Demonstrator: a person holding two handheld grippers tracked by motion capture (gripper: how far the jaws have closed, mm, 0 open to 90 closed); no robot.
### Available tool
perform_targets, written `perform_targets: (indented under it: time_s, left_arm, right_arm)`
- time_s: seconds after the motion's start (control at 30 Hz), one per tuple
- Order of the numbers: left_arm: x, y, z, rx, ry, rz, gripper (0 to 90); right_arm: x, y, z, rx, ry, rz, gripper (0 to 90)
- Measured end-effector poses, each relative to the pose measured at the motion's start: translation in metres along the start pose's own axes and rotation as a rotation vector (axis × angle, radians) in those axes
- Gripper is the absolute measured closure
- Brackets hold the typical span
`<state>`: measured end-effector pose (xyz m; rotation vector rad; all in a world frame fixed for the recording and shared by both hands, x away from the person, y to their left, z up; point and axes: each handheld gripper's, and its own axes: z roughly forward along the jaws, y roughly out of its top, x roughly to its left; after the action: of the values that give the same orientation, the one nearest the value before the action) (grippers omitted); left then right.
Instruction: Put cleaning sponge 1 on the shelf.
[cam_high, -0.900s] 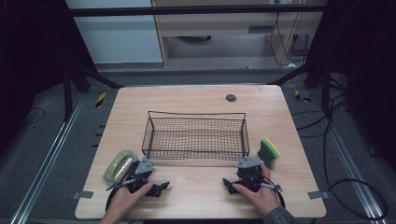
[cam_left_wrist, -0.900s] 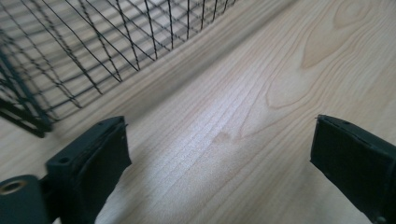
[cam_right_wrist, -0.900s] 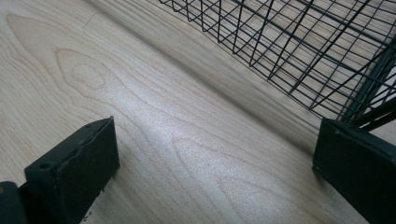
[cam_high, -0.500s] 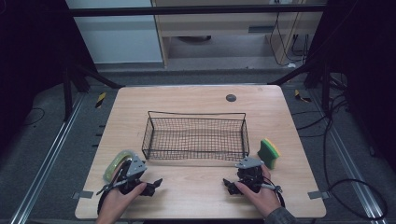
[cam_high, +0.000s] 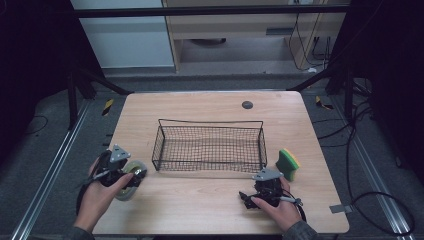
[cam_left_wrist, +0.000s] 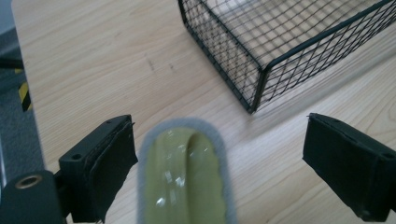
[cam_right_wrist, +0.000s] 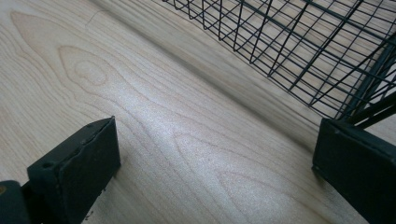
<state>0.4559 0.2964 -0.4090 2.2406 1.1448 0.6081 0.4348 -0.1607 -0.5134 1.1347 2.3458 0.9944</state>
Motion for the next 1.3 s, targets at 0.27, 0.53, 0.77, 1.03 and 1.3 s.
perform_targets:
  time_s: [0.27,0.53,0.77,1.03,1.3]
  left_arm:
    - [0.021,0.011,0.0,0.128,-0.003,-0.016,8.6]
    - [0.03,0.014,0.007,0.219,0.01,-0.044,13.8]
    - [0.037,0.018,0.008,0.271,0.009,-0.044,21.8]
    - [0.037,0.021,0.011,0.306,-0.048,-0.013,31.9]
    - [0.04,0.018,0.029,0.371,-0.05,-0.046,36.4]
  right_arm:
    - [-0.001,0.0,0.0,0.003,0.003,-0.006,0.5]
    - [-0.001,0.0,0.0,0.0,0.003,-0.007,0.5]
    - [-0.001,0.0,0.0,0.0,0.005,-0.007,0.5]
    - [-0.001,0.0,0.0,0.001,0.003,-0.008,0.5]
    - [-0.001,0.0,0.0,0.001,0.003,-0.007,0.5]
